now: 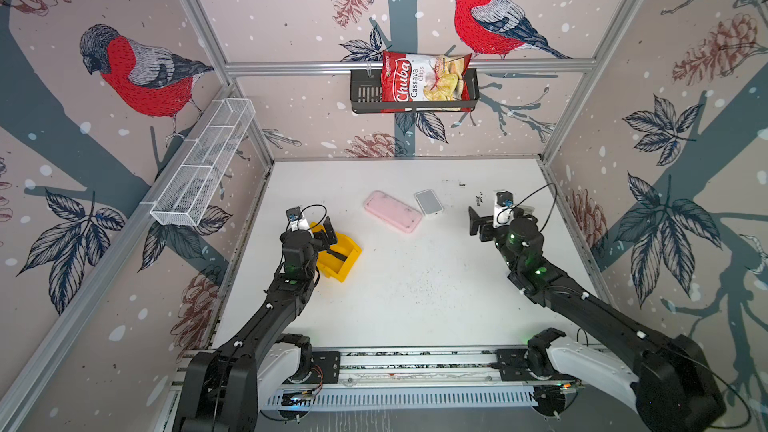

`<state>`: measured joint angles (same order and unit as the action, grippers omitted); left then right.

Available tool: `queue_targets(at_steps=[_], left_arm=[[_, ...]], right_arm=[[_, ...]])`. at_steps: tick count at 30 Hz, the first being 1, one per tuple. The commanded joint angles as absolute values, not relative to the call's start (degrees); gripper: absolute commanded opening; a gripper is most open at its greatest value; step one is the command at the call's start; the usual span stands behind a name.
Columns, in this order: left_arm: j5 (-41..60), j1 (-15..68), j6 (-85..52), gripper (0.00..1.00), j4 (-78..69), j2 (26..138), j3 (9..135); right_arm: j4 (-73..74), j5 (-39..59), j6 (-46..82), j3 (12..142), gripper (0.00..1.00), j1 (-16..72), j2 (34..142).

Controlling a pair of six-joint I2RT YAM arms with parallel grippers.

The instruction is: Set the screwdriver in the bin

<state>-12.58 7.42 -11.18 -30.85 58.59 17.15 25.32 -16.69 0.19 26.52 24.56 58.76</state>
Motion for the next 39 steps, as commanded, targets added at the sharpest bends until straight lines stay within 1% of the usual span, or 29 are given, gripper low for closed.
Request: queue_targets(at_steps=[1,4,10,14,17,18,21,23,25,28,30,32,34,39], left_arm=[[-14.06,7.22,-0.22,1.0,-50.76,60.42,13.02],[-13.33,6.62,2.73,1.0,-57.69,63.88,10.55],[-13.1,5.46,4.83,1.0,-68.35,72.41,7.78],[-12.89,5.19,4.73,1.0,-71.39,75.96,7.91],[-12.97,5.05,4.31,1.0,-68.91,76.92,9.84],[-13.01,5.01,4.31,1.0,-68.36,77.28,10.32],[-13.52,4.88,2.97,1.0,-68.57,78.15,10.99],[-12.04,4.66,1.4,1.0,-73.64,80.12,9.94],[-11.21,4.67,2.16,1.0,-79.64,84.49,8.89],[-13.0,4.66,1.59,1.0,-88.02,90.33,7.52],[-12.43,4.64,1.64,1.0,-84.9,89.22,7.97],[-12.39,4.64,1.79,1.0,-85.82,89.79,8.22],[-12.69,4.59,1.56,1.0,-84.17,89.56,8.69],[-13.54,4.66,1.54,1.0,-77.65,89.69,12.42]], right_arm=[[35.55,-18.03,2.66,22.77,1.0,19.44,59.88],[39.57,-18.8,3.25,19.66,1.0,15.61,62.83],[47.78,-21.18,2.53,14.76,1.0,11.09,67.54],[52.25,-21.1,1.57,13.33,1.0,8.27,70.03],[56.08,-19.56,3.47,12.64,1.0,5.73,71.54],[57.53,-18.9,3.92,12.33,1.0,5.02,73.68],[59.88,-16.74,3.28,12.79,1.0,4.02,75.73],[61.66,-14.78,3.76,12.96,1.0,3.08,77.02],[64.28,-12.76,4.46,12.75,1.0,2.22,79.17],[66.99,-11.4,4.63,12.7,1.0,1.87,82.17],[68.14,-10.47,4.38,12.88,1.0,1.89,84.22],[70.79,-9.94,3.95,13.01,1.0,1.81,86.83],[68.35,-9.07,4.3,13.55,1.0,1.32,86.03],[68.71,-8.79,4.31,13.55,1.0,1.22,86.22]])
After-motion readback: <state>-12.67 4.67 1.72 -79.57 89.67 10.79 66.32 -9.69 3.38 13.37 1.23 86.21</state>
